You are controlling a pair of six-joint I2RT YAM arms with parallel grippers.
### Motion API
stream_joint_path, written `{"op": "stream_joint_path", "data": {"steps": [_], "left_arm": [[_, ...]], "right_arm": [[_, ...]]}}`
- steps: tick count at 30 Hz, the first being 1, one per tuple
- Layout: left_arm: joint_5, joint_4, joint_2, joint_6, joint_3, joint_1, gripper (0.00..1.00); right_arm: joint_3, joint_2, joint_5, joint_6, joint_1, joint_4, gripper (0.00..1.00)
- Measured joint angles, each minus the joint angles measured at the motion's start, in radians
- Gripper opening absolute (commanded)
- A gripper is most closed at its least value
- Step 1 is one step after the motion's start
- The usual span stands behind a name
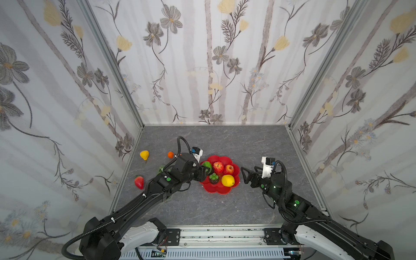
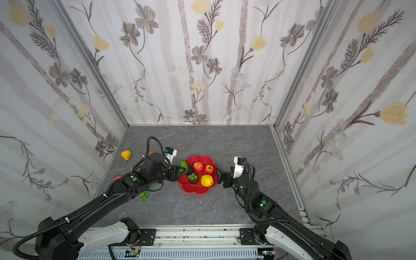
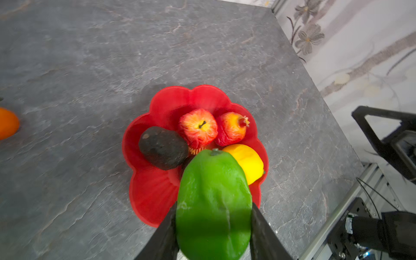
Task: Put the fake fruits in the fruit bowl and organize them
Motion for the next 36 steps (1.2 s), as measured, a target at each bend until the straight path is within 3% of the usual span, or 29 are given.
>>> {"op": "stream_joint_path", "data": {"steps": [6, 15, 28, 36], "left_arm": [[-0.011, 0.136, 0.044, 0.12, -0.032, -0.111, 0.44], [-0.048, 0.357, 0.038, 0.252, -0.147, -0.23, 0.45], [-0.045, 0.472, 0.026, 0.31, -0.209, -0.249, 0.47], [-0.017, 0.482, 0.027, 0.32, -0.21, -0.254, 0.47]], "right_arm": [[0.105, 0.079, -0.161, 0.053, 0.001, -0.056, 0.91], [0.149, 0.16, -0.282, 0.142, 0.006, -0.09, 0.84], [0.175, 0.242, -0.294, 0.217, 0.078, -0.085, 0.72], [0.197, 0.288, -0.312, 0.225, 0.109, -0.081, 0.58]]}}
